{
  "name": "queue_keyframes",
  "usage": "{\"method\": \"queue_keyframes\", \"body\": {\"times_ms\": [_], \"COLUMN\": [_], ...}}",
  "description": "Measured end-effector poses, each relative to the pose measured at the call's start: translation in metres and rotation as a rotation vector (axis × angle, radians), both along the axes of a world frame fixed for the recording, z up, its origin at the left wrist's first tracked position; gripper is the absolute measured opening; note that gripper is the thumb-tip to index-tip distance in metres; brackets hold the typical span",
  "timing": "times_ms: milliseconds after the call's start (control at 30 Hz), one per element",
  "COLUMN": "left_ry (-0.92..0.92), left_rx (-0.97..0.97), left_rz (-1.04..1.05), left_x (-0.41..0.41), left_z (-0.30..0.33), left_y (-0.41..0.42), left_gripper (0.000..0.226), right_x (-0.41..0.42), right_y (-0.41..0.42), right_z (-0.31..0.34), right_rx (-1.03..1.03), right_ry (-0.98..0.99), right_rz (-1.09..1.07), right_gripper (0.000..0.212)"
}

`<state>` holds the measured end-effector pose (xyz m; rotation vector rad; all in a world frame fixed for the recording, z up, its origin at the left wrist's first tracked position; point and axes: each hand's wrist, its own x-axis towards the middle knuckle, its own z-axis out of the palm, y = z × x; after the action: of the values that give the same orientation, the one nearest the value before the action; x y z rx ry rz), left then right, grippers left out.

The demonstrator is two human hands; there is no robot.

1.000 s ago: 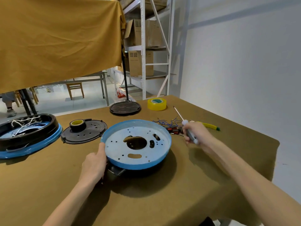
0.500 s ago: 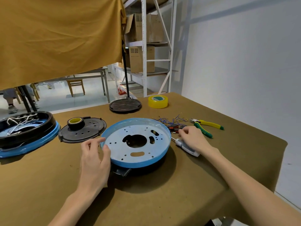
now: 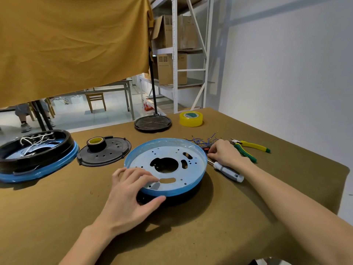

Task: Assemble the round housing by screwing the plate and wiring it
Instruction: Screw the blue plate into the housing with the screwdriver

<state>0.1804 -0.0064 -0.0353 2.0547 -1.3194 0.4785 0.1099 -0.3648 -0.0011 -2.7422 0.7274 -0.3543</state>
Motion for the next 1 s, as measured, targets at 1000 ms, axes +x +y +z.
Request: {"method": "queue_keyframes", "body": {"times_ms": [1000], "left_ry": [1.189], "left_rx": [-0.941], "left_rz": [-0.083], "left_x": [-0.015], "left_z": [0.065], "left_y": [-0.002], "left_gripper": [0.026], "right_x": [-0.019], "right_y": [0.194], "right_z": [0.047], "right_rx": [0.783], "right_ry": [-0.850], "right_rz": [0.521], "right_gripper": [0.008]}}
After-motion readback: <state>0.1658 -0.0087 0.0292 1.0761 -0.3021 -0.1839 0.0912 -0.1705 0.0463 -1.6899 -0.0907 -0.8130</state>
